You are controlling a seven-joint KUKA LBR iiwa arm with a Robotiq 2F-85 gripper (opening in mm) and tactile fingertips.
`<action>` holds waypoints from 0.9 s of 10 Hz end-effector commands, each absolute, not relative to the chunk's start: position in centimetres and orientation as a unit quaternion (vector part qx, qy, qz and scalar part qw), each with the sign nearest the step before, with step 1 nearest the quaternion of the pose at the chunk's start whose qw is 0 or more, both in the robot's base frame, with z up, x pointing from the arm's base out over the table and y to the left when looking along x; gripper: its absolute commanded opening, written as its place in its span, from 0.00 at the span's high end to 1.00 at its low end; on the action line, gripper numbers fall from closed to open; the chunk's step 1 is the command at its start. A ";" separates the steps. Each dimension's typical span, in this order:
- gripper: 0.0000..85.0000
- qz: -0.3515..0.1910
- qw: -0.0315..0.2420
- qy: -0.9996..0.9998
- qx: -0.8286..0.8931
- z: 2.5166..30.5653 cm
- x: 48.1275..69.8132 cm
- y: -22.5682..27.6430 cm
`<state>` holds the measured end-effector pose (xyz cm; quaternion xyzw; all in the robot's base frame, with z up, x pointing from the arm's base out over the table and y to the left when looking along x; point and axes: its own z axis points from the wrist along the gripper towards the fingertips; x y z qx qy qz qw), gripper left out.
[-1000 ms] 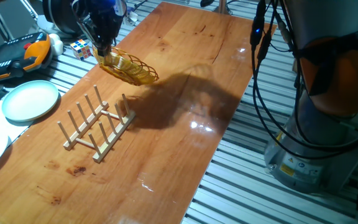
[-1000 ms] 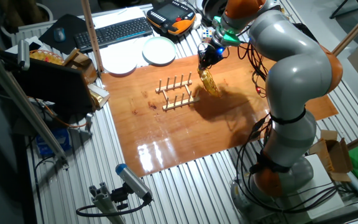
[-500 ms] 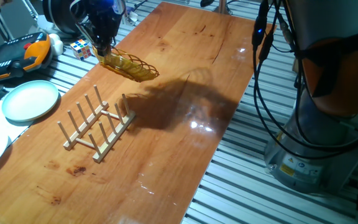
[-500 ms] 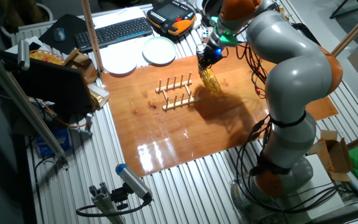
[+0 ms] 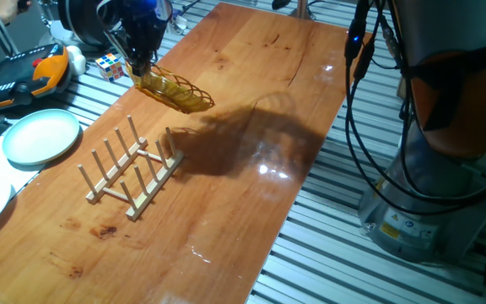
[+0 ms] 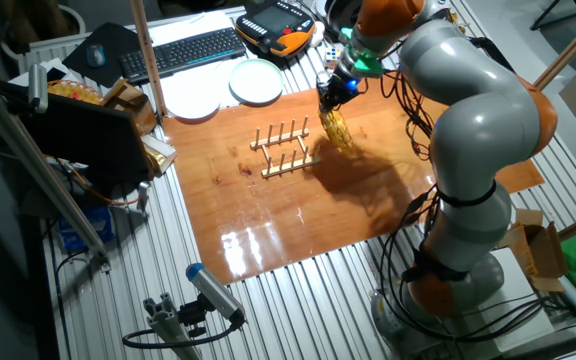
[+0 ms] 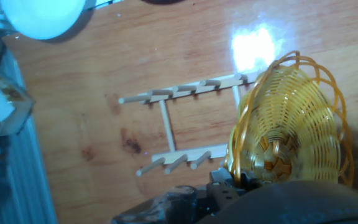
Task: Put the dish on the dish rack
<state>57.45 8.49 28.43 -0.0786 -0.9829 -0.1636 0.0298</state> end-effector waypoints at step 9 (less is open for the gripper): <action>0.99 -0.193 0.030 -0.981 -0.001 32.4 59.2 11.5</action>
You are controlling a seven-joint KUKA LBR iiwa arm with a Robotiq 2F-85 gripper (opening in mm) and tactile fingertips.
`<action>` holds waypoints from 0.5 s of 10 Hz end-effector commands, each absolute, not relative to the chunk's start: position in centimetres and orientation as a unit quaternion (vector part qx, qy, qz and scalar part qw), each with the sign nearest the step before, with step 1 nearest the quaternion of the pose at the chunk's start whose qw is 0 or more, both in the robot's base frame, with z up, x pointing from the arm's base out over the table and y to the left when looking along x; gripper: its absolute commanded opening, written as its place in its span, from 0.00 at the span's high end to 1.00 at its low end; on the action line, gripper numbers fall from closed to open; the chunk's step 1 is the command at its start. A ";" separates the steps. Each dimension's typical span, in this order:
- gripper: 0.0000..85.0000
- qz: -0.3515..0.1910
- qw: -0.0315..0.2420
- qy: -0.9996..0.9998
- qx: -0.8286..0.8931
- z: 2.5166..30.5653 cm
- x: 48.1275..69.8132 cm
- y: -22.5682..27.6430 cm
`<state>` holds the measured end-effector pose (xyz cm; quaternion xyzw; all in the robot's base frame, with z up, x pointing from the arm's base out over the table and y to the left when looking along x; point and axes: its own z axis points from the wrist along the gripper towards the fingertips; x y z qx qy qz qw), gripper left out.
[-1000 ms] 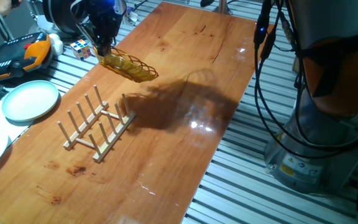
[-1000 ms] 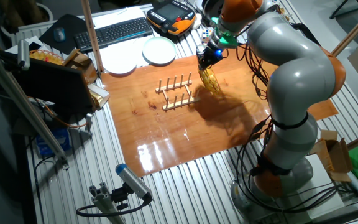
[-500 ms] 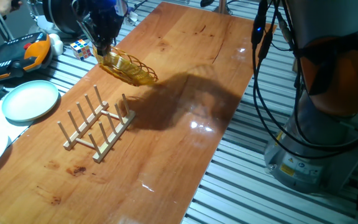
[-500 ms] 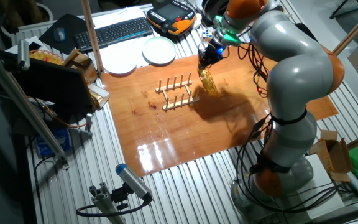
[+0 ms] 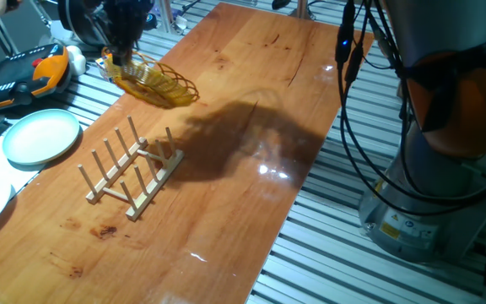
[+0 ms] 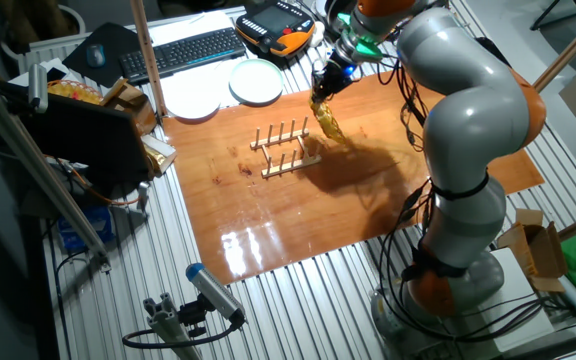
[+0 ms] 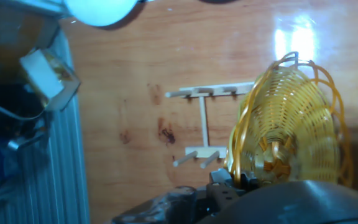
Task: Put the dish on the dish rack
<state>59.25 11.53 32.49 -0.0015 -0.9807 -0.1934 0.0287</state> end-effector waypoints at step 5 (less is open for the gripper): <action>0.99 -0.216 0.009 -0.975 0.047 33.8 59.5 13.0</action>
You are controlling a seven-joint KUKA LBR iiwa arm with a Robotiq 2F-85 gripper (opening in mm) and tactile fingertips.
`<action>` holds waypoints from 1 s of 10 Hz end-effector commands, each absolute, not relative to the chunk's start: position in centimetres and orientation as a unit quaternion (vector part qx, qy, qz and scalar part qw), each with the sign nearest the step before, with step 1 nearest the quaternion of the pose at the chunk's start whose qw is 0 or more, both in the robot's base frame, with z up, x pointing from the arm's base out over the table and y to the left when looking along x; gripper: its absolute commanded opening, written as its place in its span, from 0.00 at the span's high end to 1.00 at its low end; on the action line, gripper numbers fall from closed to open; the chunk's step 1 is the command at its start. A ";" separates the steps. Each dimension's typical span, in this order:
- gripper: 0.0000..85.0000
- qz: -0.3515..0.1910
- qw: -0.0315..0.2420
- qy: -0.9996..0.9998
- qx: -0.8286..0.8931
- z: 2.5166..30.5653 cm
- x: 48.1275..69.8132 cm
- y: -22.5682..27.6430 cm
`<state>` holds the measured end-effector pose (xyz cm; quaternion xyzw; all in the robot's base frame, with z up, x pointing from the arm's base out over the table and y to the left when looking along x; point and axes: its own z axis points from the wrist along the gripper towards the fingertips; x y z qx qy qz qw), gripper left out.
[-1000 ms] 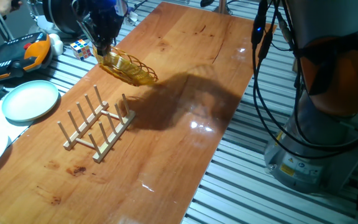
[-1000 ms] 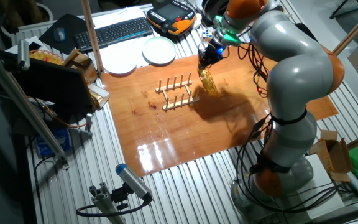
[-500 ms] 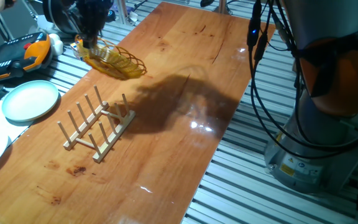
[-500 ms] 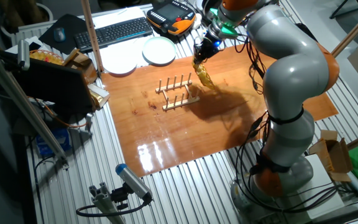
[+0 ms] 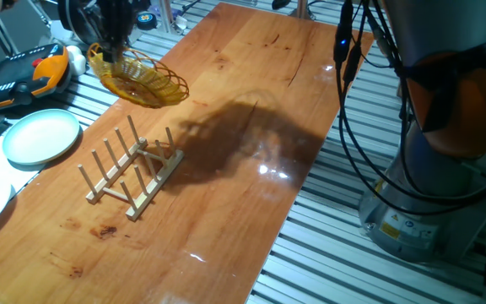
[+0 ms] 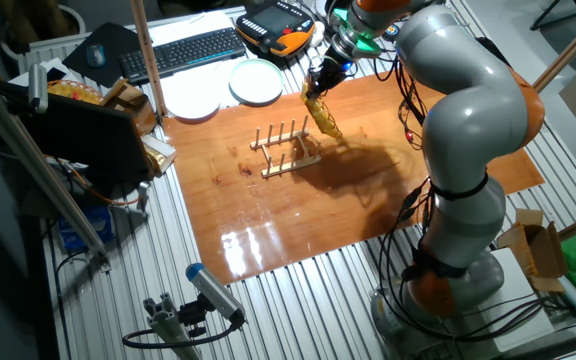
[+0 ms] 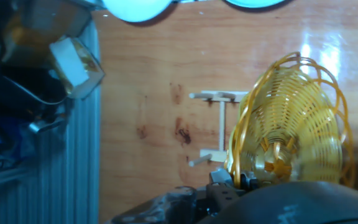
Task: Put the dish on the dish rack
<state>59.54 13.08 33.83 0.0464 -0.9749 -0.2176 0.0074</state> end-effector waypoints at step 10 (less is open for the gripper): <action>0.99 -0.272 -0.010 -0.962 0.023 33.5 60.2 17.2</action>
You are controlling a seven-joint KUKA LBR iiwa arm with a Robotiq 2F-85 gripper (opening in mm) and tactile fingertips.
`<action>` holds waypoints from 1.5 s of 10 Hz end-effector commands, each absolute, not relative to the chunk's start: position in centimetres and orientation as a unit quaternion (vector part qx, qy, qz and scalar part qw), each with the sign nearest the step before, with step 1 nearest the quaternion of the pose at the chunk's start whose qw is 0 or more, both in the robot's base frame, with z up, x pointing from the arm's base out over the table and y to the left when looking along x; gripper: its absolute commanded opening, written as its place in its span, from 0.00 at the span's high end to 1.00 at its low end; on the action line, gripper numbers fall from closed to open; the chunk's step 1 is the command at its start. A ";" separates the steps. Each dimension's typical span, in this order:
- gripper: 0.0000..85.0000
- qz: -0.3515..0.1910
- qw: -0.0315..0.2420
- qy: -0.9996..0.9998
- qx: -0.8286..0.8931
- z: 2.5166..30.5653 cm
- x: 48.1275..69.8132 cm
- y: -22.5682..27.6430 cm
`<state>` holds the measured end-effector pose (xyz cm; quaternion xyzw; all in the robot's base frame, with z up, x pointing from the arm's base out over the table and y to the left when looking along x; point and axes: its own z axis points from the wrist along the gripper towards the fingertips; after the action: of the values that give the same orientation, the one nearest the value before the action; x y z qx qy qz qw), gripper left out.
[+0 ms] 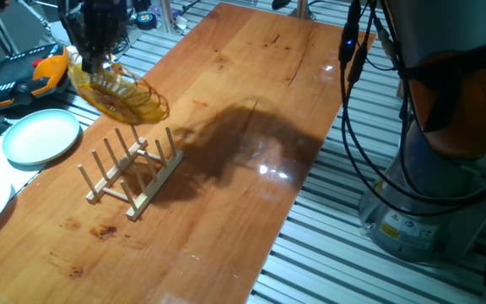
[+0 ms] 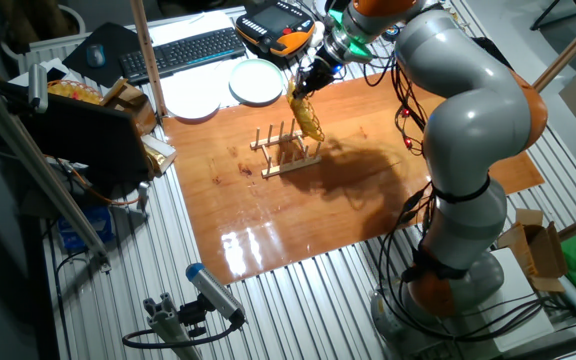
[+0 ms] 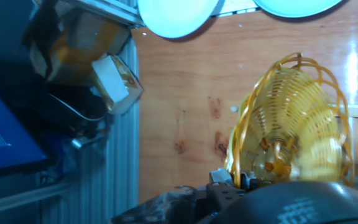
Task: Put the dish on the dish rack
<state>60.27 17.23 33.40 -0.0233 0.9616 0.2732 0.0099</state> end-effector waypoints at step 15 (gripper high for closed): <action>0.99 0.346 -0.008 0.938 -0.006 29.9 61.1 13.3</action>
<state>61.09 13.34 29.94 -0.0059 0.9382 0.3460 -0.0076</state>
